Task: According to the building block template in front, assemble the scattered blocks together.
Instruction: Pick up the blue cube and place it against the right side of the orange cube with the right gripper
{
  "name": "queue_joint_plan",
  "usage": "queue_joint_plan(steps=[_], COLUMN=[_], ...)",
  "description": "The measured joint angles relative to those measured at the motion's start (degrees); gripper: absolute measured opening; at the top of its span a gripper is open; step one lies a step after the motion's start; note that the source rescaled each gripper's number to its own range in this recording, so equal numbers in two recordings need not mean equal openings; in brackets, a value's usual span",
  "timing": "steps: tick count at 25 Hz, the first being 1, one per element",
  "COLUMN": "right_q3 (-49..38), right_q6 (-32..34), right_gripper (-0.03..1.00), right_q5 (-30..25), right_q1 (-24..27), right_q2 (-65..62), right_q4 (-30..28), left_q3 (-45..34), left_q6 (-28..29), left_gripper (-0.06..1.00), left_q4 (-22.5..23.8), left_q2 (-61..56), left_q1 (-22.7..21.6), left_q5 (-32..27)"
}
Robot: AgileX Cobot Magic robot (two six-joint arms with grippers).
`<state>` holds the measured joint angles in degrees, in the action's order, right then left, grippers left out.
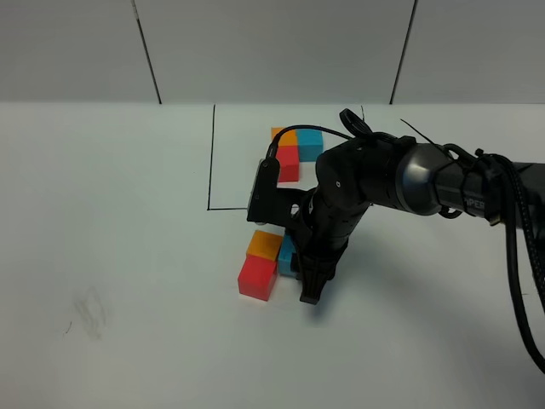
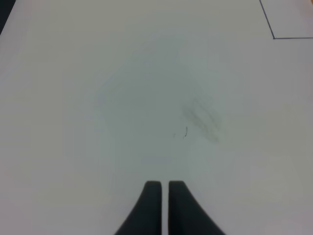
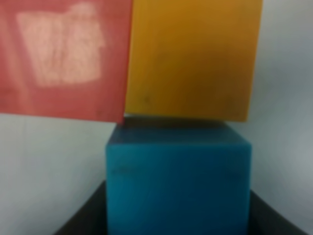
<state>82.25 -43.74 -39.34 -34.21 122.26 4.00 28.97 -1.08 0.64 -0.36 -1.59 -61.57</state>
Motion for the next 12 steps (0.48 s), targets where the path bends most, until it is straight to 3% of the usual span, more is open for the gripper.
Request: queue_joint_plan(steps=[12], right_q3=[0.0], right_q6=[0.0], right_gripper=[0.51], right_q5=[0.75], right_q1=[0.05], right_q2=[0.27], right_q4=[0.63], left_q3=[0.0], left_q6=[0.0], left_gripper=[0.0], left_q4=[0.0], left_q2=[0.0], left_q1=[0.0], left_q5=[0.0])
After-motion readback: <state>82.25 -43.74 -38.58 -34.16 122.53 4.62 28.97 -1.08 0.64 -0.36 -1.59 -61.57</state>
